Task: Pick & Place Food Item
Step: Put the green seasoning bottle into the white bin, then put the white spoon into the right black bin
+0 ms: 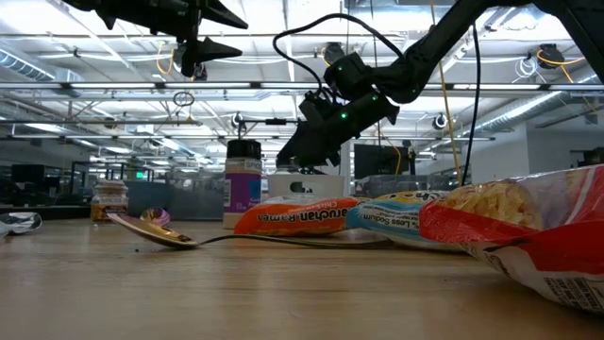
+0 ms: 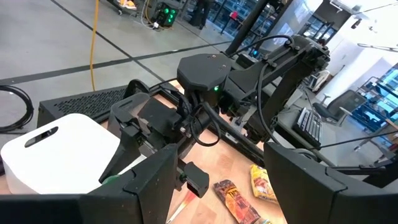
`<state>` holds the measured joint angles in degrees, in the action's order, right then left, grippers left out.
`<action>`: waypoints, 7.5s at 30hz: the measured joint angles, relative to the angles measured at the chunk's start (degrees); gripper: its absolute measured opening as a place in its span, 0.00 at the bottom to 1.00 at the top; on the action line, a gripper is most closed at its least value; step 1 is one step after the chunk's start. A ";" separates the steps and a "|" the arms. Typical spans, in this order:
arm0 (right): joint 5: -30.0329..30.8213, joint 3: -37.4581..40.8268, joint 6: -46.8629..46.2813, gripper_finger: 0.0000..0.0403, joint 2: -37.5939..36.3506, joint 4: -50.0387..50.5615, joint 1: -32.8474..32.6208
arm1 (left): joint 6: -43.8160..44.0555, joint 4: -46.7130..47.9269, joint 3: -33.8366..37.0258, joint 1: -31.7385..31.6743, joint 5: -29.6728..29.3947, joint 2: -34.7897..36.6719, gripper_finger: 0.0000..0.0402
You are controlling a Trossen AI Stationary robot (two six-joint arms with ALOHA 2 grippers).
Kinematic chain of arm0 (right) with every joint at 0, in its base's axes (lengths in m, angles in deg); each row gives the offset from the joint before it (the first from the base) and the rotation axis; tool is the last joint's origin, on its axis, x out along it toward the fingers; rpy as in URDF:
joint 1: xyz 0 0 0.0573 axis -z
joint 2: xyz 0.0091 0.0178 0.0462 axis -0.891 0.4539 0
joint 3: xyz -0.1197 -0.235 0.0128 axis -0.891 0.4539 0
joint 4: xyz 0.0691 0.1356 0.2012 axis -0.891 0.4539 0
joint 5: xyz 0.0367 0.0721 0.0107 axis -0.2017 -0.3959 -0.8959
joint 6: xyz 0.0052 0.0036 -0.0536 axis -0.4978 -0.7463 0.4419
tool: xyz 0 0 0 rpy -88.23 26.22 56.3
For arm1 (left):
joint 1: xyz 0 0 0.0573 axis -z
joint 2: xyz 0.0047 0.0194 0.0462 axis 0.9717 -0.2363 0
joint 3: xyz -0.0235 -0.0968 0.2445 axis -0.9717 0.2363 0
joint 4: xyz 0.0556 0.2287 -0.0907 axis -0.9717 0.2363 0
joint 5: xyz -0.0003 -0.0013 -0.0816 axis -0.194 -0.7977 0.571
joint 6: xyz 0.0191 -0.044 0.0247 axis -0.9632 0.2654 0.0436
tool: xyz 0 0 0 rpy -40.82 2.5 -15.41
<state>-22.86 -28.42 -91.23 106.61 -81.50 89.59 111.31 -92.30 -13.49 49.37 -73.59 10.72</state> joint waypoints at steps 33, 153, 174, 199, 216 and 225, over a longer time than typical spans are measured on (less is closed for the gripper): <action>-1.25 -0.01 3.25 0.60 -8.32 -2.26 2.66 | 2.68 4.30 -0.01 -1.45 7.26 2.55 0.61; 12.11 -0.26 0.57 0.60 -31.40 24.25 -17.98 | 27.03 50.91 19.82 30.14 4.59 13.24 0.61; 12.29 -0.31 0.27 0.60 -32.04 23.98 -17.16 | 12.35 49.83 20.41 23.14 6.31 5.76 0.61; 12.13 -0.31 -0.83 0.60 -32.04 24.04 -17.25 | 7.95 37.60 26.33 20.83 18.73 -5.26 0.61; 12.13 -0.31 -0.85 0.60 -32.04 24.03 -17.25 | 8.56 33.97 27.12 20.98 18.50 -5.33 0.53; 12.12 -0.31 -0.85 0.60 -32.04 24.02 -17.25 | 9.05 33.77 27.21 20.96 16.44 -5.42 0.29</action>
<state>-10.74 -28.73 -92.08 74.57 -57.48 72.35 120.36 -58.52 13.72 70.33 -57.15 5.30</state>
